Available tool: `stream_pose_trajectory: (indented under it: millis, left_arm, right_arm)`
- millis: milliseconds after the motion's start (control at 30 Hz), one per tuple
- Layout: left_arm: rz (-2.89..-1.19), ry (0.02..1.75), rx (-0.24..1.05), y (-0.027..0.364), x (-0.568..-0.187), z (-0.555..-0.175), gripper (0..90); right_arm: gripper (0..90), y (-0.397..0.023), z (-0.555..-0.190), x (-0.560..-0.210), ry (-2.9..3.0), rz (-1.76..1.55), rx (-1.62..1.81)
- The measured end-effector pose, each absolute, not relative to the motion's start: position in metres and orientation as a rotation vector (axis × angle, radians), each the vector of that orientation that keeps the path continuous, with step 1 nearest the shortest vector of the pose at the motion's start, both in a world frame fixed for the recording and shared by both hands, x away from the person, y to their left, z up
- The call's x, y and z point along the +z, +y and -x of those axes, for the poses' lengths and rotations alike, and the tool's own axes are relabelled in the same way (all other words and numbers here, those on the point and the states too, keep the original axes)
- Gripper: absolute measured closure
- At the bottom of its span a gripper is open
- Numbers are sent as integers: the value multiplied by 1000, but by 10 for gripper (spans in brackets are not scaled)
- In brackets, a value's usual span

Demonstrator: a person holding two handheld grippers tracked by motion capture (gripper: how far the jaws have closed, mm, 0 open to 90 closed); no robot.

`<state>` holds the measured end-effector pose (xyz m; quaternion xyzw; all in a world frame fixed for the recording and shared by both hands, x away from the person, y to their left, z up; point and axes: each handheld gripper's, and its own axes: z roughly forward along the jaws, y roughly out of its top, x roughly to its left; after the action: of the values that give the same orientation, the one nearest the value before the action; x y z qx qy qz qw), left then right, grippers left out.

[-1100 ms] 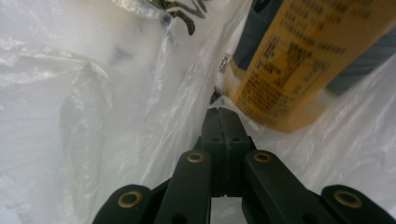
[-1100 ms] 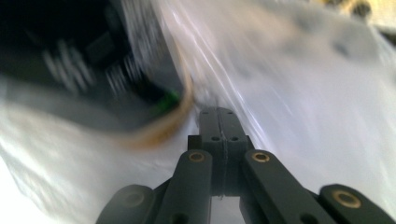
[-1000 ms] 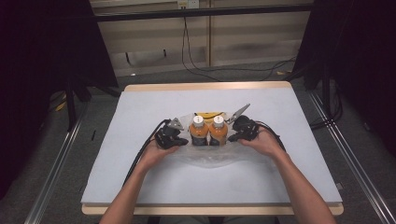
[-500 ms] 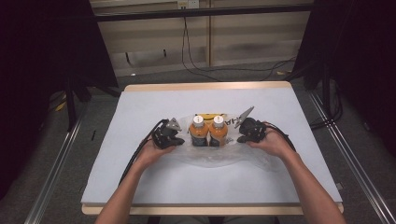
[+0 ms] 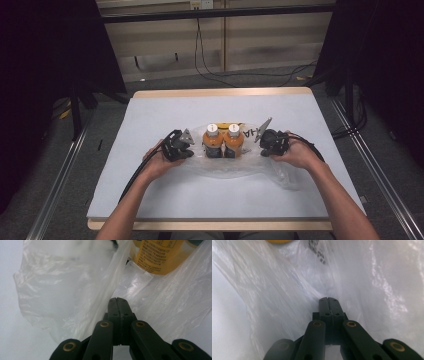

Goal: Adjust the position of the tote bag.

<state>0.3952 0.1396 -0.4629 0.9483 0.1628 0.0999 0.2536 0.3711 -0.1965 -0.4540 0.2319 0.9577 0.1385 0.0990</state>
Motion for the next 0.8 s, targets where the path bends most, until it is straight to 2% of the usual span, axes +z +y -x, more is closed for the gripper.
stream_pose_trajectory:
  millis: [400, 800]
  left_arm:
    - [-2586, 476, 277, 150, -463, -398, 900]
    - [-2658, 437, 305, 150, -459, -403, 900]
  right_arm:
    - [900, -212, -362, -453, 2831, -718, 330]
    - [900, -233, -362, -453, 2799, -763, 253]
